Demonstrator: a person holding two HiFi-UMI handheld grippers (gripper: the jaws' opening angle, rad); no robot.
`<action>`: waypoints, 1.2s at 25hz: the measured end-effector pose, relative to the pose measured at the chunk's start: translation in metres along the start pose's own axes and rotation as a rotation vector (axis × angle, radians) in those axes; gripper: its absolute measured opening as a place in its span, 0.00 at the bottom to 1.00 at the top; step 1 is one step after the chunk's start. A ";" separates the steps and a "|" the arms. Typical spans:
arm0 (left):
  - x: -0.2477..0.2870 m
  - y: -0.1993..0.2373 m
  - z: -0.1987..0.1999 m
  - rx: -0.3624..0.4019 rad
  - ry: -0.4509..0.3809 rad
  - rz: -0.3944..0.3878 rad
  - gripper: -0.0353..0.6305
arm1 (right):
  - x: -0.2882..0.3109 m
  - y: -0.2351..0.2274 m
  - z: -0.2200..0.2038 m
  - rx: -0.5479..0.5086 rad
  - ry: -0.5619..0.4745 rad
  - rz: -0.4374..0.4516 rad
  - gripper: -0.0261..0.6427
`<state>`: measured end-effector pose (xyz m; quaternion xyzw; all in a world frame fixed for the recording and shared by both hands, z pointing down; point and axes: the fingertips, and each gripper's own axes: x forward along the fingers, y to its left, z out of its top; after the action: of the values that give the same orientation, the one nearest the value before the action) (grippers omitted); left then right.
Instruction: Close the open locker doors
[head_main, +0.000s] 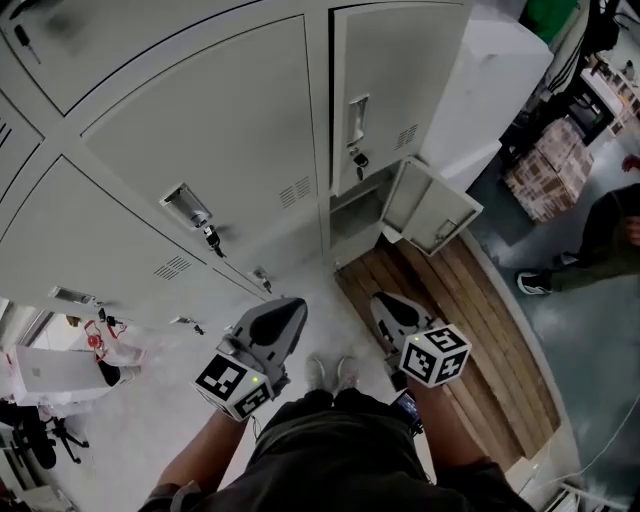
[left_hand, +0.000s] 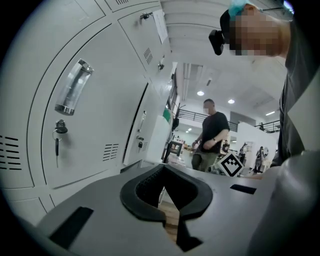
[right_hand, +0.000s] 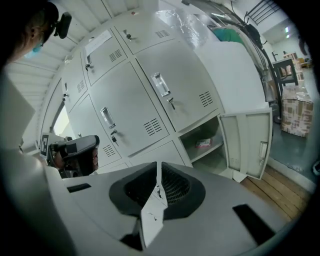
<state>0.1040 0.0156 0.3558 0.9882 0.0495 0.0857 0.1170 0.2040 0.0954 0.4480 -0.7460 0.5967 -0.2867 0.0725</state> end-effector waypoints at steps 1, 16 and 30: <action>0.001 0.000 0.000 0.001 0.002 -0.021 0.06 | -0.003 0.000 -0.001 0.004 -0.007 -0.019 0.09; 0.036 -0.005 0.012 0.029 0.015 -0.231 0.06 | -0.025 -0.016 0.014 0.035 -0.106 -0.200 0.09; 0.146 -0.032 0.028 0.077 0.037 -0.255 0.06 | -0.044 -0.115 0.060 0.051 -0.135 -0.204 0.09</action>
<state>0.2501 0.0572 0.3448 0.9759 0.1803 0.0861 0.0878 0.3269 0.1544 0.4347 -0.8182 0.5042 -0.2567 0.1017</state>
